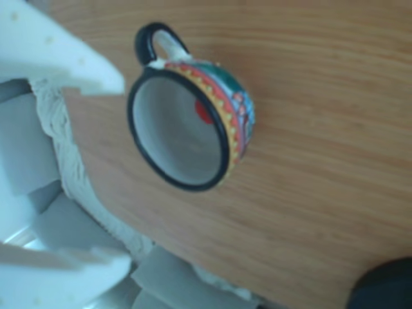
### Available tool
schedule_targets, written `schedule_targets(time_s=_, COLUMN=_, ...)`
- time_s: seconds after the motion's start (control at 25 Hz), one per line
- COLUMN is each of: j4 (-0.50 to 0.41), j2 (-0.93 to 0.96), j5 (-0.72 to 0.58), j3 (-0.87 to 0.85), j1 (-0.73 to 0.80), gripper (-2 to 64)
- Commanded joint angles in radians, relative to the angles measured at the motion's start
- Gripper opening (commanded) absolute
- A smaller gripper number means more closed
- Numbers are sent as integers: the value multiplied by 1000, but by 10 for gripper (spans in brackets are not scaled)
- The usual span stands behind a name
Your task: Grasp a red cap and put it in the cup.
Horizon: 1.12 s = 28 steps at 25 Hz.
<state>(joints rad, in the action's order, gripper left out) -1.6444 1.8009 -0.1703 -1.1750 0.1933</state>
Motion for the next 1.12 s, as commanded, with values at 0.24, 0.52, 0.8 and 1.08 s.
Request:
schedule_targets(time_s=0.24, j4=-71, j2=252, j5=75, j3=-215, j1=75, gripper=288)
schedule_targets(time_s=0.52, j4=-69, j2=387, j5=77, j3=-373, j1=77, gripper=288)
schedule_targets(time_s=0.8, j4=-69, j2=425, j5=63, j3=-422, j1=77, gripper=288)
schedule_targets(time_s=1.08, j4=-61, j2=426, j5=63, j3=-431, j1=67, gripper=288)
